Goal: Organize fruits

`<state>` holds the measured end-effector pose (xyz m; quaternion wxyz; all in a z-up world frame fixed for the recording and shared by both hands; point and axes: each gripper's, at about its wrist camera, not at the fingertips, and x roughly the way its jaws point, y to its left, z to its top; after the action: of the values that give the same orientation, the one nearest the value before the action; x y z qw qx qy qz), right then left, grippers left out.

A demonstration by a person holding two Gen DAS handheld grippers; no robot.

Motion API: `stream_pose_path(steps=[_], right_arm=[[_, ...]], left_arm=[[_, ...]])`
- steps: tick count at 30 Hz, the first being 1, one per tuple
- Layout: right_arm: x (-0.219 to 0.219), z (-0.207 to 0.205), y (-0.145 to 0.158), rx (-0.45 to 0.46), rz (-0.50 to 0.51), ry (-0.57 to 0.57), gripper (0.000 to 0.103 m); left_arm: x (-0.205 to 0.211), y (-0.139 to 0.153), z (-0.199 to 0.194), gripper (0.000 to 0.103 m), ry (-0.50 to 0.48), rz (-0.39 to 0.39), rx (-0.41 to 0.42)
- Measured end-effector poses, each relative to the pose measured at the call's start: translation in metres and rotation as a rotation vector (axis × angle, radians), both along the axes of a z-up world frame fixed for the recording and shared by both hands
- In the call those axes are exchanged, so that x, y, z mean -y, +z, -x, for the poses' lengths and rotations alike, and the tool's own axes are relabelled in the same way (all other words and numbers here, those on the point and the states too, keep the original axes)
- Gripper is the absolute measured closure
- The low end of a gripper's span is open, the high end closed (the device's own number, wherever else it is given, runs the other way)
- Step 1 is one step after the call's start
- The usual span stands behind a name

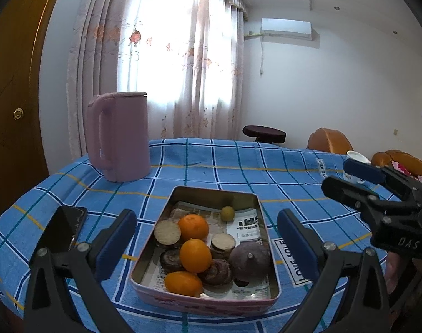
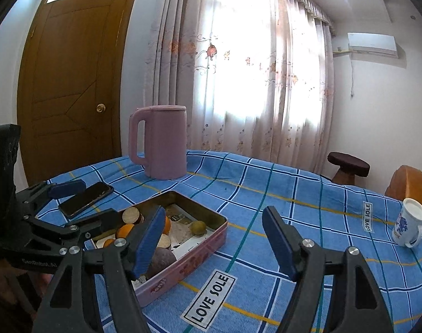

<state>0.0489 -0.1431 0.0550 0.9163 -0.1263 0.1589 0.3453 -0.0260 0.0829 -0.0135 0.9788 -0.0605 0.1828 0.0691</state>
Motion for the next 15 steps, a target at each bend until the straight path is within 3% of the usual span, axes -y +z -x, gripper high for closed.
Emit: stream_pose_path(steps=[15], right_arm=[[0.009,0.007,0.001,0.015,-0.019,-0.013,0.029]], left_arm=[[0.014,0.001,0.002,0.000,-0.010,-0.032,-0.003]])
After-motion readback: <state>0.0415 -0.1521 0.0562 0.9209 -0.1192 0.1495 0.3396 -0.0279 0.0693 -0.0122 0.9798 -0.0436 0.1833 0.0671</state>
